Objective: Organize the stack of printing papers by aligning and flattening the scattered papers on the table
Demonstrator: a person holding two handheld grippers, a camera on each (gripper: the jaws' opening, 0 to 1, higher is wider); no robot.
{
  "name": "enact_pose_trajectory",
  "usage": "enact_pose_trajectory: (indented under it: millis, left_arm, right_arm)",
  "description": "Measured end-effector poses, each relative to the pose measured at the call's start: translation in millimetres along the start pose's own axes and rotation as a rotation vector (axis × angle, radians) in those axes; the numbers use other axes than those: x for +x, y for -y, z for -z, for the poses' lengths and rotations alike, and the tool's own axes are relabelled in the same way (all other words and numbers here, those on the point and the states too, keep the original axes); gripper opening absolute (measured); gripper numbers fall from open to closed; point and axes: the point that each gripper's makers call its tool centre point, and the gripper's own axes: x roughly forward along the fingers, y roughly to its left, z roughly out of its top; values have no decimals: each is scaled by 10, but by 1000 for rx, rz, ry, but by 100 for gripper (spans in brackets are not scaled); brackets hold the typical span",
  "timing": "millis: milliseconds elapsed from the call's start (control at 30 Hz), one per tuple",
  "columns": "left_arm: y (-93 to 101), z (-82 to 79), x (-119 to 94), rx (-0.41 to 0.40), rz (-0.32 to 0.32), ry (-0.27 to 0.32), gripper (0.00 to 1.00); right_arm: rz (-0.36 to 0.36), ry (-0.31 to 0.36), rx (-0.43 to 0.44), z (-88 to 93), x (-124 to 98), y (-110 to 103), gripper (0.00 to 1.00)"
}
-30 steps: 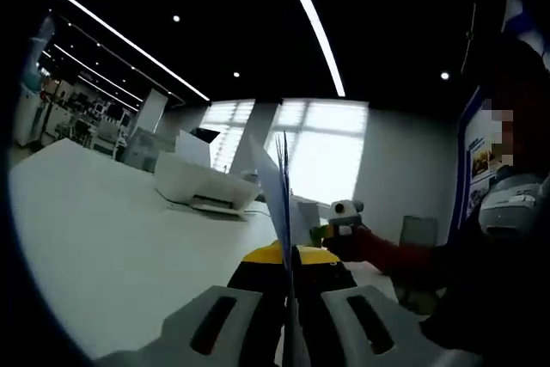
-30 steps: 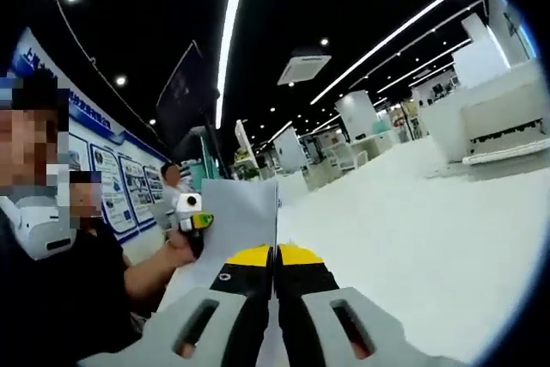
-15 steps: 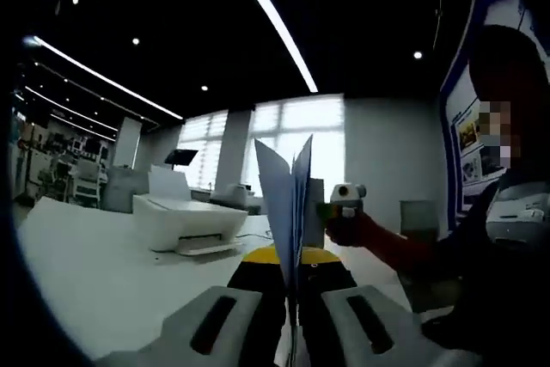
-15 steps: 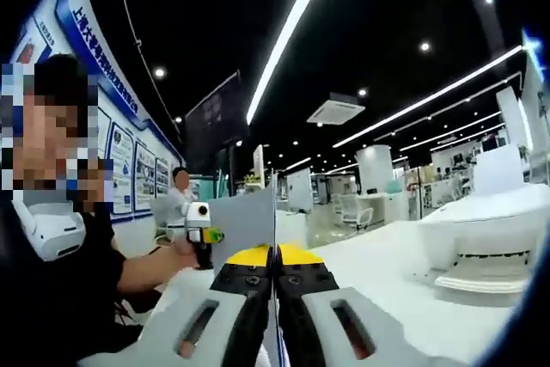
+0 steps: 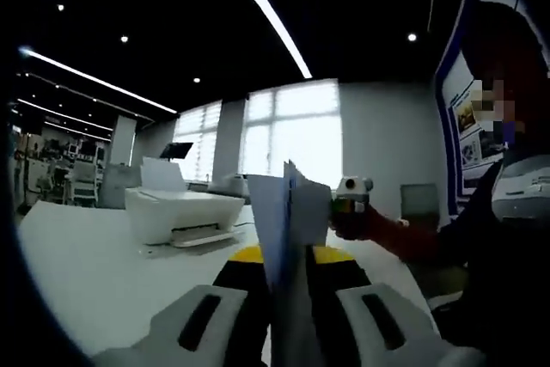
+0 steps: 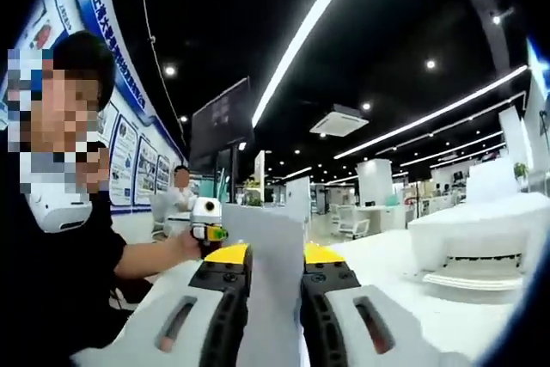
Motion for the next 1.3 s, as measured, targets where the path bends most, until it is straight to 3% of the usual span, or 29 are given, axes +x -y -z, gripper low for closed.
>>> enact_pose_trajectory:
  millis: [333,400,733,867,900,933,967,1000,1167,1200,1233,1300]
  left_arm:
    - [-26,63,31,-20,-7,-29,18]
    - [8,78,42,14,14,-41,7]
    - [-15,-11,22,49,-6,-32,6]
    - [34,26,22,61,19,-43,7]
    - [36,51,24,83,7,-47,14]
    - [35,46,23,74,2,-40,24]
    - [60,41,30,30,10,-30,30]
    - [78,52,26,10,22,-35,28]
    - [21,58,31,13,2,-36,27]
    - [16,64,33,14,2,-37,21]
    - [28,76,32,42,16,-45,8]
    - [15,79,50,54,0,-52,7]
  right_arm:
    - [-18,-32,-9,30,48,-24,14]
    - [-48,-48,-46,47,45,-76,0]
    - [-61,-57,-86,-42,67,-169,0]
    - [-37,-77,-106,-27,66,-152,0]
    - [-22,-82,-93,-14,61,-127,6]
    - [-4,-77,-71,-16,65,-100,20]
    - [-6,-73,-58,-16,72,-105,27]
    - [-6,-74,-58,-11,72,-99,27]
    - [-16,-76,-49,14,68,-128,21]
    - [-19,-84,-67,31,65,-130,15]
    - [-39,-94,-102,45,53,-156,0]
    - [-39,-97,-109,39,70,-167,0]
